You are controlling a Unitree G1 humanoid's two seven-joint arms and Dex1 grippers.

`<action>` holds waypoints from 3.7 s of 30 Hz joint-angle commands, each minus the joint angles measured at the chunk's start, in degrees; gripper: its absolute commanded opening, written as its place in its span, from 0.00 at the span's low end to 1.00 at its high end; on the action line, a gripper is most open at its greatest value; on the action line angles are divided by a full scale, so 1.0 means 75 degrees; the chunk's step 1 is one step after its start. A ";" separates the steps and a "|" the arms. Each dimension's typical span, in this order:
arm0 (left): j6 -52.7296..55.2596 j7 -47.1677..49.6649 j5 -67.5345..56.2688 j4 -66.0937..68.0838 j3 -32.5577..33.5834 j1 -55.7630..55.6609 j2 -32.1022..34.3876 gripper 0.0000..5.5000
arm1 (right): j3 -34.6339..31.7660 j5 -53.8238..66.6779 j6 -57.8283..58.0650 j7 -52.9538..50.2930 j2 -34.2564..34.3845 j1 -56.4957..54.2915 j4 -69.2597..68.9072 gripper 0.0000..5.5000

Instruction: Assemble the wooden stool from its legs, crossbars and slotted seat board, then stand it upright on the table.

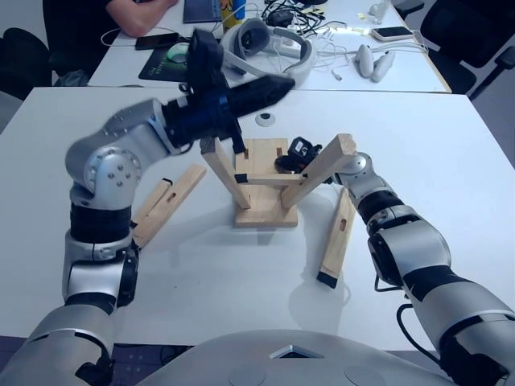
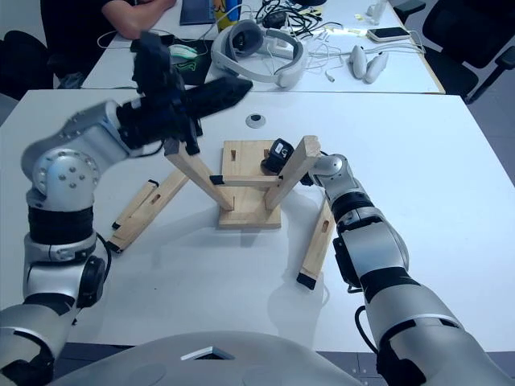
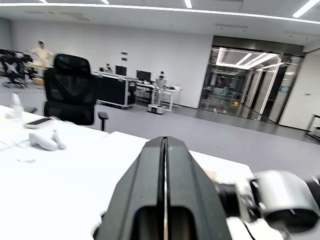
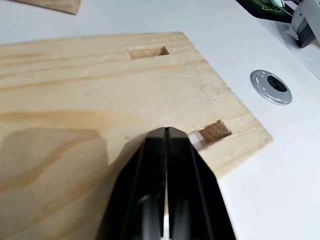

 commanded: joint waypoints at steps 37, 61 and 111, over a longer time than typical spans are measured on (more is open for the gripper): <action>0.0858 0.1126 -0.2368 0.0967 0.2278 -0.3311 0.0834 0.00 | 0.0704 -0.0618 0.1054 -0.0230 0.0021 0.1354 0.0572 0.00; -0.1747 -0.0375 0.2637 0.0783 -0.0368 0.0248 0.1407 0.00 | 0.0710 -0.0455 0.1800 -0.0712 0.0418 0.1384 0.0708 0.00; -0.1856 0.5632 0.6827 -0.5409 0.0209 0.7732 -0.1827 0.00 | -0.1537 0.1570 0.6150 -0.5349 0.0564 0.7790 -1.5564 0.00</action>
